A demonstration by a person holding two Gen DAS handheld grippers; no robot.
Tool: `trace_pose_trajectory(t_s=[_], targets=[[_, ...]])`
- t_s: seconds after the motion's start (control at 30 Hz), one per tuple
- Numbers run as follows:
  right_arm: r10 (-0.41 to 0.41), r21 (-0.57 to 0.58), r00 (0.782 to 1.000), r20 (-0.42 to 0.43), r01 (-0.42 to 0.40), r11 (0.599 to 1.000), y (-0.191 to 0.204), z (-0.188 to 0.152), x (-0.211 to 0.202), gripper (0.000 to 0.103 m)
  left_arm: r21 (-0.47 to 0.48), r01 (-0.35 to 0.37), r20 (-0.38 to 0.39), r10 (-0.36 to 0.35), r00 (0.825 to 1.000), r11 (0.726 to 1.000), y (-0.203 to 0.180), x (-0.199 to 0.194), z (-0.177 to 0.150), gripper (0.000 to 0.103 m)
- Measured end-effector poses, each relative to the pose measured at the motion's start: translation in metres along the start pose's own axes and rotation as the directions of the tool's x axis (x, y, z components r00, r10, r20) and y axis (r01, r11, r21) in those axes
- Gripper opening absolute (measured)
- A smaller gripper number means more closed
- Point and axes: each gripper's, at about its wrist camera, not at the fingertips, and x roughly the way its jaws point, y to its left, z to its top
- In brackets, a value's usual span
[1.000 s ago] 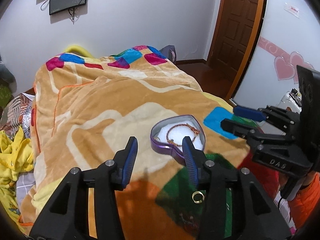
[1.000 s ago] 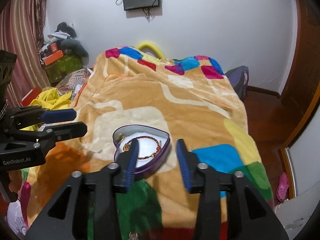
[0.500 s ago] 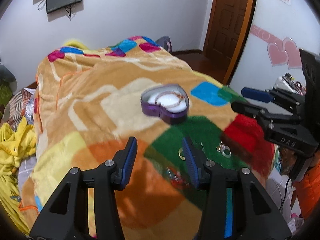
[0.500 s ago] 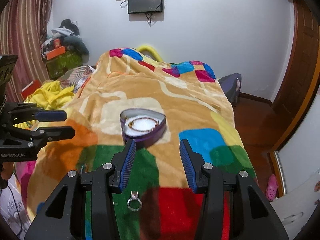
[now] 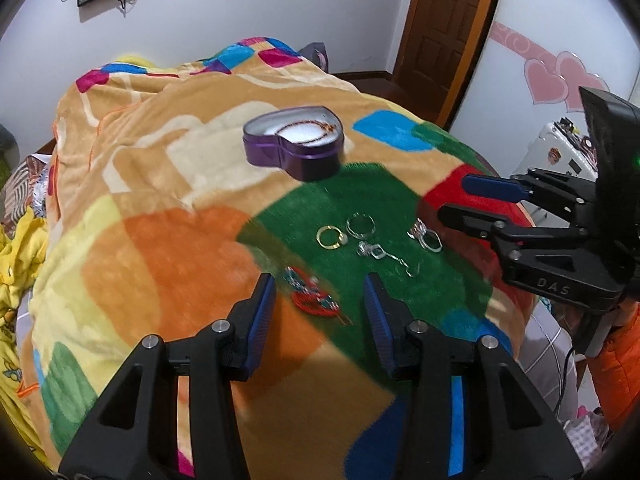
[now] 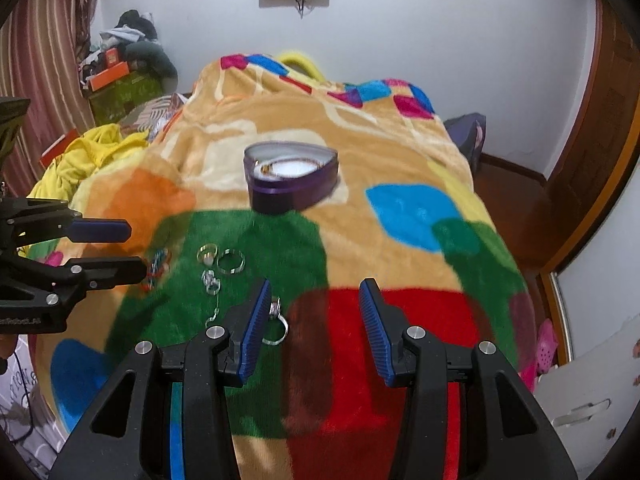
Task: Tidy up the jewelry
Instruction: 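Grasp the red beaded piece with the left gripper while the right gripper grasps a silver stone ring, then carry both pieces into the heart tin and open both grippers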
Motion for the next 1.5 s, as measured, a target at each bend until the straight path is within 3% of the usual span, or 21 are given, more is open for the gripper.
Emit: trace_pose_trajectory(t_s=[0.37,0.53,0.63,0.7,0.77,1.1,1.5], targets=[[0.070,-0.012,0.996,-0.058,-0.071,0.997,0.011,-0.018,0.014,0.042,-0.049,0.012,-0.027,-0.014,1.000,0.999,0.005,0.016,-0.012,0.044],[0.071,-0.025,0.996,-0.056,-0.072,0.997,0.013,-0.019,0.017,0.042,-0.045,0.005,-0.024,-0.006,1.000,0.999,0.005,0.021,-0.011,0.026],[0.071,-0.037,0.996,-0.057,-0.073,0.997,0.015,-0.019,0.021,0.036,-0.068,0.006,-0.023,-0.007,1.000,0.998,0.010,0.023,-0.010,0.011],[0.079,-0.037,0.996,-0.051,-0.081,0.996,0.016,-0.019,0.021,0.030,-0.083,0.012,-0.024,-0.014,1.000,0.996,0.014,0.024,-0.009,0.006],[0.096,-0.024,0.994,-0.047,-0.097,0.995,0.015,-0.019,0.021,0.019,-0.089,0.019,-0.022,-0.021,1.000,0.996,0.016,0.023,-0.008,0.006],[0.090,0.008,0.996,-0.008,-0.090,0.996,0.012,-0.009,0.015,0.019,-0.076,0.007,0.034,-0.005,0.999,0.997,0.017,0.008,0.006,0.006],[0.084,0.044,0.993,0.087,-0.088,0.995,0.005,0.020,-0.004,0.019,-0.071,-0.004,0.151,0.015,0.988,0.997,0.023,-0.013,0.045,0.006]])
